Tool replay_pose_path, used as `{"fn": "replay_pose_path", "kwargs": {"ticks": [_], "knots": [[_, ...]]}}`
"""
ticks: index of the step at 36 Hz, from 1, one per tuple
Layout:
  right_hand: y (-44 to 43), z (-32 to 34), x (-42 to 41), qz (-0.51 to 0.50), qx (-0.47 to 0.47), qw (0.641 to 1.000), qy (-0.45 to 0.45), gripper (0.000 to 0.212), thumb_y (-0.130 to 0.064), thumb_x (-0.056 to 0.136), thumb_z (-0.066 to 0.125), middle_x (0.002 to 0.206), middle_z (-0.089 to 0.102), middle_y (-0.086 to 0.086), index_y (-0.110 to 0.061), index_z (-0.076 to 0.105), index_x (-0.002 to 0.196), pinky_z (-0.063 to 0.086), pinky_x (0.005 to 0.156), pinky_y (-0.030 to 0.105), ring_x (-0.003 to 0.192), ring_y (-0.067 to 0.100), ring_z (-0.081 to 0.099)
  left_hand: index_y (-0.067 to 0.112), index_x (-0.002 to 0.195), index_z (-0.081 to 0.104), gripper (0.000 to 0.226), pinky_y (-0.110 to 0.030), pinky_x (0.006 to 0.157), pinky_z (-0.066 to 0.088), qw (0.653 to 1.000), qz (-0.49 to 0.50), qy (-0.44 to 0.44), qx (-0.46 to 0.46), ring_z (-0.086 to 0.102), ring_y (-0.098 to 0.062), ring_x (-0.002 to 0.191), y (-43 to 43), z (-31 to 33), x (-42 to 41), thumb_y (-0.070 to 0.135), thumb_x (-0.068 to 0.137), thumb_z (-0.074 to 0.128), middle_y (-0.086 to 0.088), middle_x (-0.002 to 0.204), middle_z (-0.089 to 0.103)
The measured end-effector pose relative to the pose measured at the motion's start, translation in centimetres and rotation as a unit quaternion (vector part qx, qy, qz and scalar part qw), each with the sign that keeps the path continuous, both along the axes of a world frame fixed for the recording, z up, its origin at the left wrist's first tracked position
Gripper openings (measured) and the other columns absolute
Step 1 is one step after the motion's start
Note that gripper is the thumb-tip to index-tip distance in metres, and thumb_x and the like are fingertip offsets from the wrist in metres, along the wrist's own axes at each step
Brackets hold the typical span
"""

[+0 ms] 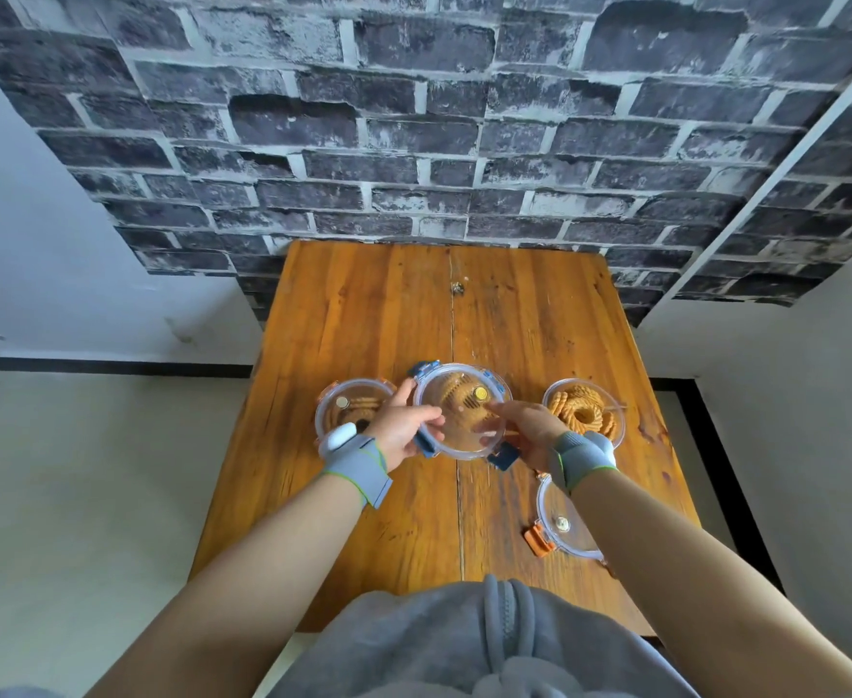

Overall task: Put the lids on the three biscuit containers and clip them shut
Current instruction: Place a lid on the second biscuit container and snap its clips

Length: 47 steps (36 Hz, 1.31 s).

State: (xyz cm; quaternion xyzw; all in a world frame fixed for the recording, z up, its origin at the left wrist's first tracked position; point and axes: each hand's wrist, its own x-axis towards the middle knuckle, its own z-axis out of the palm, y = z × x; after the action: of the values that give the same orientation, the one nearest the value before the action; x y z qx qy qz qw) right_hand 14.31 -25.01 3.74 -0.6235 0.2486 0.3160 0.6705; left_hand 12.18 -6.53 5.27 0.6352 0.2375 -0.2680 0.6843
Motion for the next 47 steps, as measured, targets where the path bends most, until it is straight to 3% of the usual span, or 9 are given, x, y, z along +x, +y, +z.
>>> {"fn": "replay_pose_path", "kwargs": {"ticks": [5, 9, 11, 17, 24, 32, 43, 45, 47], "knots": [[-0.2, -0.5, 1.3, 0.053, -0.086, 0.993, -0.064, 0.047, -0.004, 0.088, 0.056, 0.106, 0.065, 0.027, -0.015, 0.041, 0.13, 0.056, 0.069, 0.053, 0.08, 0.039, 0.065, 0.033, 0.149, 0.017, 0.078, -0.032, 0.057, 0.055, 0.994, -0.038, -0.005, 0.107, 0.07, -0.024, 0.076, -0.9, -0.6, 1.4, 0.005, 0.087, 0.056, -0.015, 0.122, 0.061], [0.2, -0.1, 2.1, 0.112, -0.225, 0.964, -0.087, 0.057, -0.001, 0.084, 0.058, 0.091, 0.057, 0.015, -0.014, 0.041, 0.137, 0.047, 0.051, 0.027, 0.06, 0.023, 0.054, 0.022, 0.148, 0.026, 0.069, -0.039, 0.083, 0.051, 0.976, -0.087, -0.04, 0.198, 0.052, -0.036, 0.123, -2.4, -0.7, 2.5, 0.004, 0.088, 0.054, -0.011, 0.144, 0.045], [-0.1, -0.9, 2.8, 0.101, -0.264, 0.954, -0.097, 0.053, -0.008, 0.085, 0.06, 0.093, 0.059, 0.014, -0.01, 0.042, 0.135, 0.047, 0.054, 0.026, 0.064, 0.021, 0.055, 0.02, 0.148, 0.028, 0.068, -0.036, 0.097, 0.045, 0.965, -0.097, -0.063, 0.234, 0.051, -0.032, 0.124, -2.9, -1.0, 3.2, 0.005, 0.087, 0.056, -0.012, 0.143, 0.047], [-0.4, -1.9, 4.2, 0.139, -0.302, 0.938, -0.094, 0.066, -0.025, 0.087, 0.061, 0.134, 0.052, 0.015, -0.014, 0.028, 0.144, 0.048, 0.092, 0.037, 0.113, 0.035, 0.058, 0.021, 0.148, 0.027, 0.065, -0.031, 0.093, 0.042, 0.948, -0.122, -0.082, 0.281, 0.05, -0.034, 0.122, -3.6, -1.7, 4.6, 0.002, 0.091, 0.052, -0.018, 0.143, 0.04], [-0.2, -3.0, 5.8, 0.172, -0.358, 0.917, -0.037, 0.059, -0.029, 0.087, 0.058, 0.121, 0.06, 0.018, -0.009, 0.035, 0.138, 0.046, 0.073, 0.031, 0.091, 0.031, 0.058, 0.029, 0.145, 0.029, 0.062, -0.035, 0.087, 0.044, 0.936, -0.137, -0.048, 0.321, 0.054, -0.039, 0.111, -3.5, -3.3, 5.7, 0.014, 0.091, 0.056, -0.018, 0.132, 0.042], [-1.0, -3.7, 6.5, 0.164, -0.315, 0.935, 0.018, 0.037, -0.04, 0.086, 0.06, 0.056, 0.054, 0.006, -0.011, 0.052, 0.066, 0.049, 0.045, 0.027, 0.043, 0.019, 0.054, 0.031, 0.143, 0.031, 0.062, -0.031, 0.077, 0.039, 0.937, -0.143, -0.046, 0.317, 0.057, -0.036, 0.106, -3.1, -3.9, 5.9, 0.013, 0.09, 0.058, -0.02, 0.124, 0.052], [-1.4, -4.5, 5.8, 0.111, -0.246, 0.963, -0.017, 0.017, -0.019, 0.091, 0.058, 0.06, 0.043, 0.006, -0.008, 0.05, 0.081, 0.04, 0.042, 0.025, 0.044, 0.014, 0.041, 0.013, 0.149, 0.023, 0.066, -0.039, 0.109, 0.033, 0.946, -0.139, 0.005, 0.292, 0.043, -0.032, 0.133, -2.8, -3.8, 5.9, 0.017, 0.092, 0.057, -0.015, 0.142, 0.047], [-1.5, -4.7, 5.8, 0.087, -0.215, 0.973, -0.008, 0.012, -0.014, 0.09, 0.058, 0.06, 0.043, 0.006, -0.007, 0.053, 0.082, 0.037, 0.046, 0.025, 0.045, 0.015, 0.041, 0.01, 0.126, 0.052, 0.034, -0.037, 0.1, 0.04, 0.942, -0.151, 0.009, 0.301, 0.053, -0.03, 0.118, -2.8, -3.9, 6.0, 0.019, 0.093, 0.055, -0.009, 0.114, 0.063], [-1.5, -4.7, 5.9, 0.056, -0.198, 0.979, -0.003, 0.005, -0.007, 0.088, 0.058, 0.061, 0.044, 0.006, -0.007, 0.054, 0.091, 0.035, 0.047, 0.025, 0.045, 0.016, 0.041, 0.015, 0.081, 0.055, 0.012, -0.032, 0.081, 0.043, 0.941, -0.155, -0.004, 0.3, 0.054, -0.024, 0.093, -2.6, -3.9, 6.0, 0.019, 0.092, 0.056, 0.0, 0.077, 0.056]]}}
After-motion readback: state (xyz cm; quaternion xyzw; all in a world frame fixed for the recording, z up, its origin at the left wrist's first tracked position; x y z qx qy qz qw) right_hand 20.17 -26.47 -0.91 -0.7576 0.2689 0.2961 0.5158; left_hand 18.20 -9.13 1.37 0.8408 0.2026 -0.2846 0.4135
